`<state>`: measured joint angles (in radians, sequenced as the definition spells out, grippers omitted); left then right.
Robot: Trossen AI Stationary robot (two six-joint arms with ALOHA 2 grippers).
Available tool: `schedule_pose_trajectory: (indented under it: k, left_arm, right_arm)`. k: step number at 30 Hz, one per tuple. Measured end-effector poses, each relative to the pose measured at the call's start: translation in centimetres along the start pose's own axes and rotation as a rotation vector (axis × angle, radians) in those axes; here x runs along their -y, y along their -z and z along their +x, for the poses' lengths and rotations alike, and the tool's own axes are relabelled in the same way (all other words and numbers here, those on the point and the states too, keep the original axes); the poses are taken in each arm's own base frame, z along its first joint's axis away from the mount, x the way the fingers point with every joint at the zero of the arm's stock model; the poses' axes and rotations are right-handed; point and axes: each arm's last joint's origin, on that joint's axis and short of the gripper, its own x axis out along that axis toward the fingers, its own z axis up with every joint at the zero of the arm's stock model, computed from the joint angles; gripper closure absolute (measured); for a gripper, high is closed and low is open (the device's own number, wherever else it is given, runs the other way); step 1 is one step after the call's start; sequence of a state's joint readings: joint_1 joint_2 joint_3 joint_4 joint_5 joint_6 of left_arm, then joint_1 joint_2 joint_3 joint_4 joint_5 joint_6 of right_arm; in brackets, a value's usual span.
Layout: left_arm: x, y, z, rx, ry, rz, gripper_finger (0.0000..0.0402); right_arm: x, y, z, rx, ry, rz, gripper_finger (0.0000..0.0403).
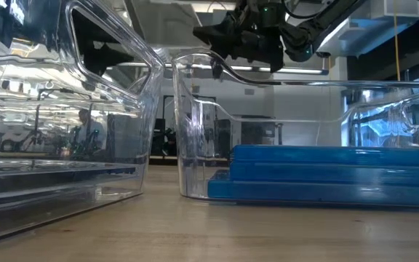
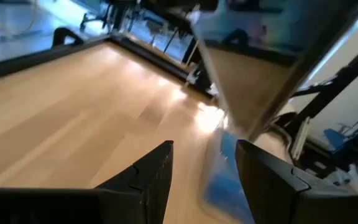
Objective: Pick & place jewel cases by type
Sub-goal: Put the black CD case into the left transparent bin
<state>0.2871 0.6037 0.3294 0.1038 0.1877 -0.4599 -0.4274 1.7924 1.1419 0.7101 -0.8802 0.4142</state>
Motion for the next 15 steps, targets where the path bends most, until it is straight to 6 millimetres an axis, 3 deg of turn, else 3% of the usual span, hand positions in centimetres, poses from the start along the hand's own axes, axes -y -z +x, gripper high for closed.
schedule_pose_trajectory:
  k: [7,15]
  left_arm:
    - [0.5,-0.59,-0.02,0.053,0.068,0.069,0.0231]
    - [0.39,-0.77,-0.03,0.09,0.014,0.099,0.0239]
  right_arm:
    - [0.49,0.64,-0.03,-0.028,0.092,0.014,0.036]
    - [0.51,0.75,0.0,-0.035,0.097,0.021,0.036]
